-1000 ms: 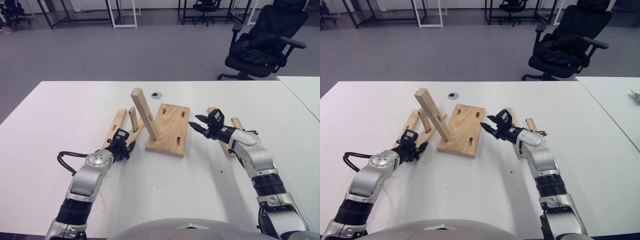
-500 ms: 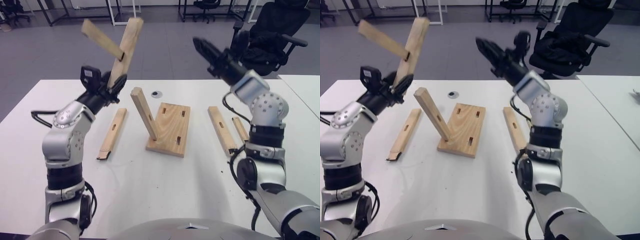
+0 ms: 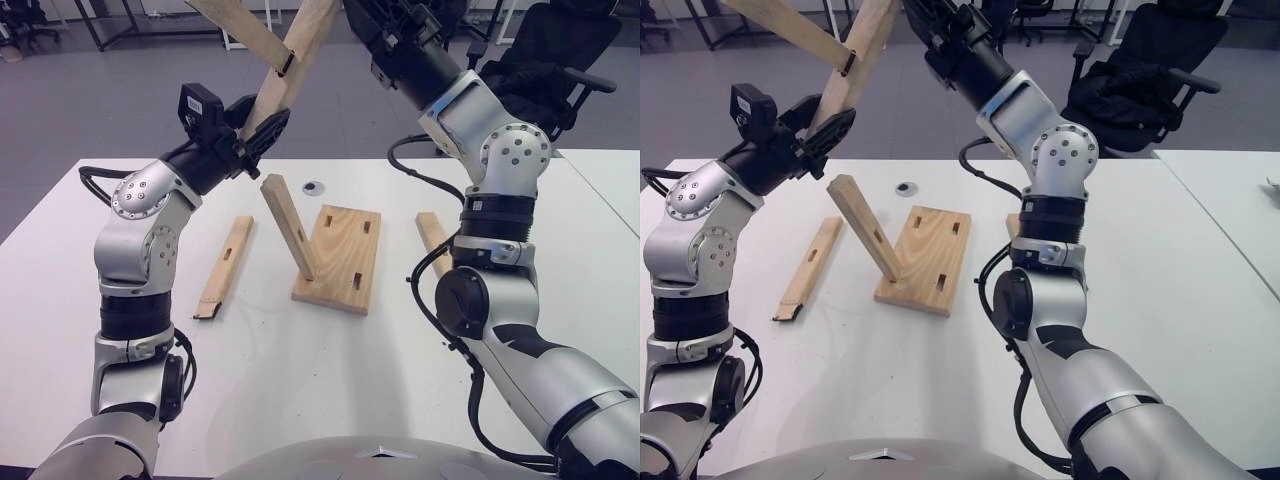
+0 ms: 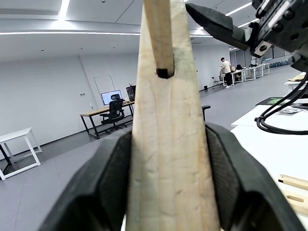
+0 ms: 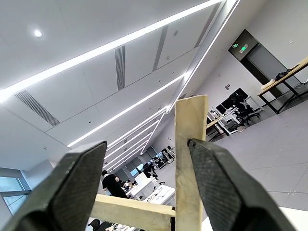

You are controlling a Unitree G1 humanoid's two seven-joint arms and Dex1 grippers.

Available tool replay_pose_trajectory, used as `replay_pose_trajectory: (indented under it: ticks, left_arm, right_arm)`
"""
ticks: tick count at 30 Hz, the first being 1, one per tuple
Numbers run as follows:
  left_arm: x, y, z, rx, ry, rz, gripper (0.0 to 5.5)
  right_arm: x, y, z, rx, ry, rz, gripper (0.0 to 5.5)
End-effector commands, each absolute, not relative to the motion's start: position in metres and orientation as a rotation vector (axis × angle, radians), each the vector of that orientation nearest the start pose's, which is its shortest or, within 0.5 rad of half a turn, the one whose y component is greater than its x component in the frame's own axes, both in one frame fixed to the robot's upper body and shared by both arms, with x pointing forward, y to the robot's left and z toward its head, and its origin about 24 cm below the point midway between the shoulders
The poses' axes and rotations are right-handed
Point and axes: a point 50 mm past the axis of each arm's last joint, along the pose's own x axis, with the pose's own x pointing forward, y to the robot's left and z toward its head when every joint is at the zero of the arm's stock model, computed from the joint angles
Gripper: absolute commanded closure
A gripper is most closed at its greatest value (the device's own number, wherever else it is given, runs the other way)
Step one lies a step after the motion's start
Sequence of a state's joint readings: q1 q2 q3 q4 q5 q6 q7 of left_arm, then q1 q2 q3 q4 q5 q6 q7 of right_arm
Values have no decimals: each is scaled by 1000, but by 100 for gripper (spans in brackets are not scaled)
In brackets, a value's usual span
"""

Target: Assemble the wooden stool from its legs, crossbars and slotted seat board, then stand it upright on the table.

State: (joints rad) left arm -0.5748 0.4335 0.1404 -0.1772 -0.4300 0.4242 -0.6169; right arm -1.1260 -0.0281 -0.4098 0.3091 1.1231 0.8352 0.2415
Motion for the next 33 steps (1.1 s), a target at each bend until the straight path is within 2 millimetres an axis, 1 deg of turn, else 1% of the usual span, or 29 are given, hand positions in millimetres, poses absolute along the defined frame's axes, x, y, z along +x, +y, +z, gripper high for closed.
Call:
replay_pose_trajectory:
  ticks: [1, 7, 11, 17, 22, 25, 29, 33]
  left_arm:
    - [308, 168, 238, 111, -391, -693, 342]
    - [307, 165, 236, 110, -393, -701, 342]
    - [305, 164, 236, 142, -403, -711, 342]
    - [305, 166, 240, 143, -435, -696, 342]
    - [302, 159, 233, 227, -416, -765, 342]
    - [303, 158, 232, 270, -414, -772, 342]
    - [305, 160, 234, 314, -423, -759, 342]
    - [305, 159, 234, 353, -428, -775, 342]
  right_arm:
    - [354, -79, 294, 963, -111, 1012, 235]
    - [354, -83, 296, 960, -143, 982, 235]
    - [354, -83, 295, 960, -141, 976, 235]
    - [362, -81, 287, 966, -90, 922, 235]
    - [362, -80, 287, 971, -76, 938, 235]
    - [362, -80, 288, 977, -66, 950, 235]
    - [358, -83, 290, 979, -66, 975, 300]
    - [358, -90, 286, 969, -49, 958, 373]
